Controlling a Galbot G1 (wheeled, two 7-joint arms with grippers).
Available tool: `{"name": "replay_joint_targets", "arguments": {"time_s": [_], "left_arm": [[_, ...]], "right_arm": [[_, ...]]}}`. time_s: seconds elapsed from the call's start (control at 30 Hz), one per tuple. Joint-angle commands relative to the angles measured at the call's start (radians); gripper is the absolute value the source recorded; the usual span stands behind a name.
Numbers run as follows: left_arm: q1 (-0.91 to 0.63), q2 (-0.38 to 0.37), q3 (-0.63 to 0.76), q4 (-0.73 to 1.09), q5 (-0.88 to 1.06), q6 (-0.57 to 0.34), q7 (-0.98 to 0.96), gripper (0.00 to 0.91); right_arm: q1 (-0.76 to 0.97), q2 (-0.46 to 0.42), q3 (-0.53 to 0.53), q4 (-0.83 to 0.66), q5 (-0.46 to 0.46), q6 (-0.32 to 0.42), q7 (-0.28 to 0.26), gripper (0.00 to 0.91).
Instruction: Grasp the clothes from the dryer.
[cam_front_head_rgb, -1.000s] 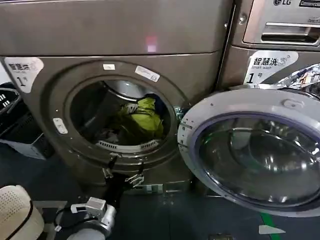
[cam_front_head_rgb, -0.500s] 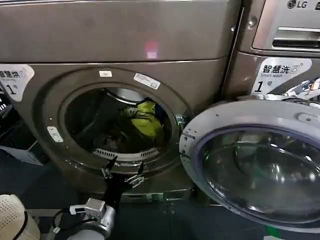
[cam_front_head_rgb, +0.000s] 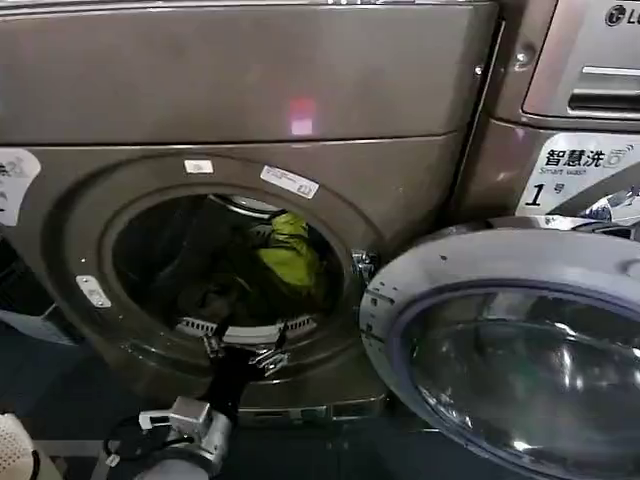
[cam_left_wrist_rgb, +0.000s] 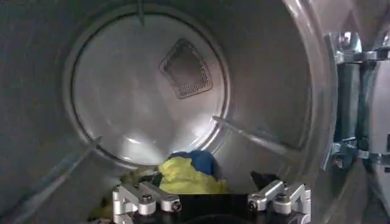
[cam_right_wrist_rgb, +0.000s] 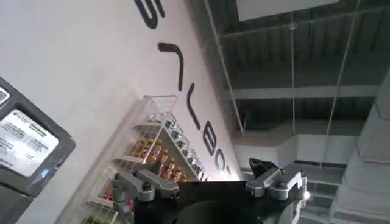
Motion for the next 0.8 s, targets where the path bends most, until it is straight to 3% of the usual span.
{"name": "replay_joint_targets", "arguments": {"time_s": [0.03,0.23,0.37,0.57,0.8], "left_arm": [[0.003,0.0,-0.015,-0.005,0.255,-0.047,0.03,0.907],[-0.04,0.015,-0.051,0.012,0.705,-0.133,0.089,0.907],[-0.131,0.034,-0.095,0.085,1.071,-0.279,0.15,0.907],[-0.346,0.037,-0.081,0.18,1.287,-0.368,0.396,0.907],[-0.55,0.021,-0.067,0.257,1.389,-0.439,0.864,0.907]], "right_arm": [[-0.001,0.0,0.013,0.004,-0.003,-0.012,0.016,0.907],[0.001,0.008,0.012,0.031,-0.004,-0.016,0.012,0.907],[-0.009,0.017,0.011,0.043,-0.004,-0.013,0.007,0.907],[-0.038,0.018,0.029,0.051,-0.001,-0.011,0.002,0.907],[-0.062,0.017,0.046,0.055,0.015,0.001,0.004,0.907]]}}
